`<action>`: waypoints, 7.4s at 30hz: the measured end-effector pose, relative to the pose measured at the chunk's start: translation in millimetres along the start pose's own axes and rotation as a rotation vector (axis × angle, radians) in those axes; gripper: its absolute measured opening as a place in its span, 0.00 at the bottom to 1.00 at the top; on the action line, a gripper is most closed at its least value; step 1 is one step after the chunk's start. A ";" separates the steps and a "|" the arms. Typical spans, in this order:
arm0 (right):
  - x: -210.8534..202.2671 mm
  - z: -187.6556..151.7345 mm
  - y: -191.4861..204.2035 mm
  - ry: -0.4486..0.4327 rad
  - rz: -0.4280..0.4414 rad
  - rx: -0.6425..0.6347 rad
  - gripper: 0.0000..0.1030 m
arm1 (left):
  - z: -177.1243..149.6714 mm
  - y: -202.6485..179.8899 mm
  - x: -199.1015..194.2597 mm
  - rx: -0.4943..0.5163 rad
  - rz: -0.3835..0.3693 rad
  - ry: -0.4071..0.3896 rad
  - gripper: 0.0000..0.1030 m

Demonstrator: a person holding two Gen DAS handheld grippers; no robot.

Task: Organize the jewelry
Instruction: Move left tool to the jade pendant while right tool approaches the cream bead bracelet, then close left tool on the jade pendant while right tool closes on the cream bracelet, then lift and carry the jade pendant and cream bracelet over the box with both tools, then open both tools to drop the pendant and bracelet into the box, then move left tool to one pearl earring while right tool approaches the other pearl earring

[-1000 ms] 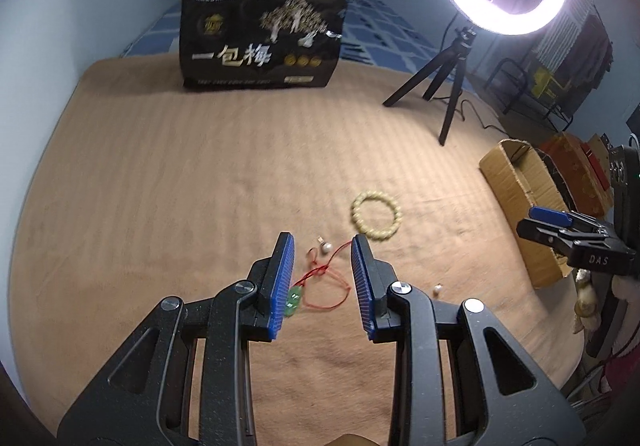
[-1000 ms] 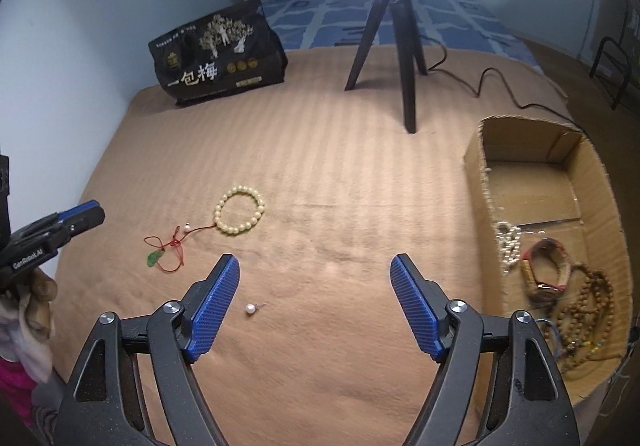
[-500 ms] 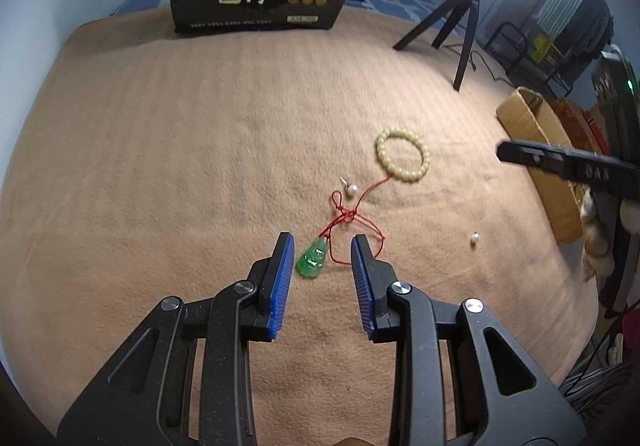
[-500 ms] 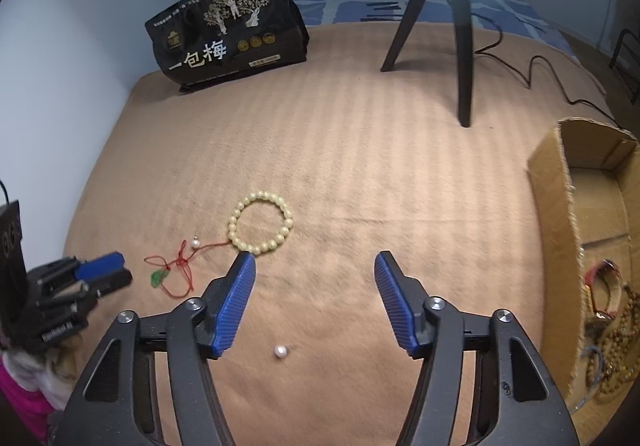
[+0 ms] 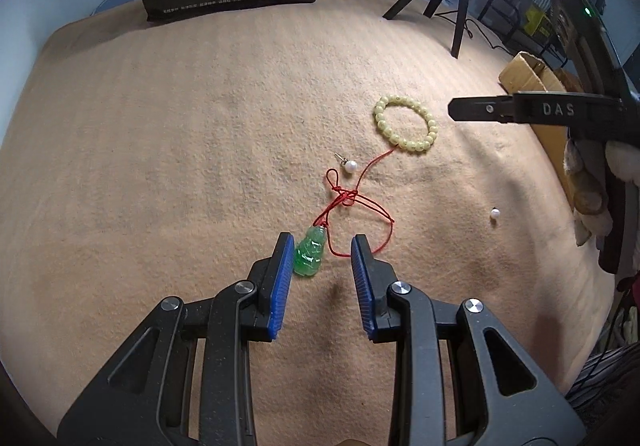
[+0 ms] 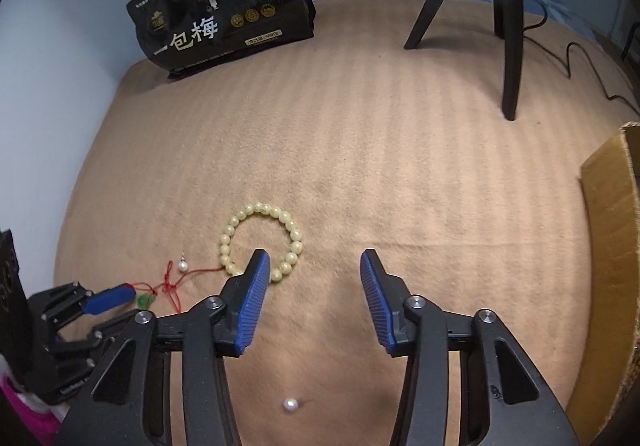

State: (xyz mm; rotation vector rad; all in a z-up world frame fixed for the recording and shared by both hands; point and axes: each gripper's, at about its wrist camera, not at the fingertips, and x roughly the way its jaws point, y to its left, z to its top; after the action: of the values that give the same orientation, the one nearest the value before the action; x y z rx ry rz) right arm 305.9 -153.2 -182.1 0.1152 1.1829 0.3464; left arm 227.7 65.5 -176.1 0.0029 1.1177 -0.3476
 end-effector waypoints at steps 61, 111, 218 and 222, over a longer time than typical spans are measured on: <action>-77.0 -23.9 32.1 -0.163 -0.152 -0.165 0.06 | 9.3 -23.7 -79.3 0.000 0.051 -0.196 0.14; -245.1 -117.5 -113.7 -0.391 -0.283 0.005 0.06 | 50.9 -244.6 -122.2 0.237 -0.196 -0.365 0.14; -217.9 -117.4 -137.3 -0.300 -0.400 0.106 0.65 | 86.9 -270.0 -66.1 0.242 -0.112 -0.300 0.55; -213.7 -116.0 -117.4 -0.310 -0.398 0.058 0.65 | 81.5 -243.6 -76.0 0.248 -0.077 -0.308 0.55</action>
State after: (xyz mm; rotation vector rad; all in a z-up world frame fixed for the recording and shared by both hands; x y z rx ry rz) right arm 152.0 -343.8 -68.3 -0.0174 0.8827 -0.0568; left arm 202.8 -158.6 -31.5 0.1223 0.7667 -0.5348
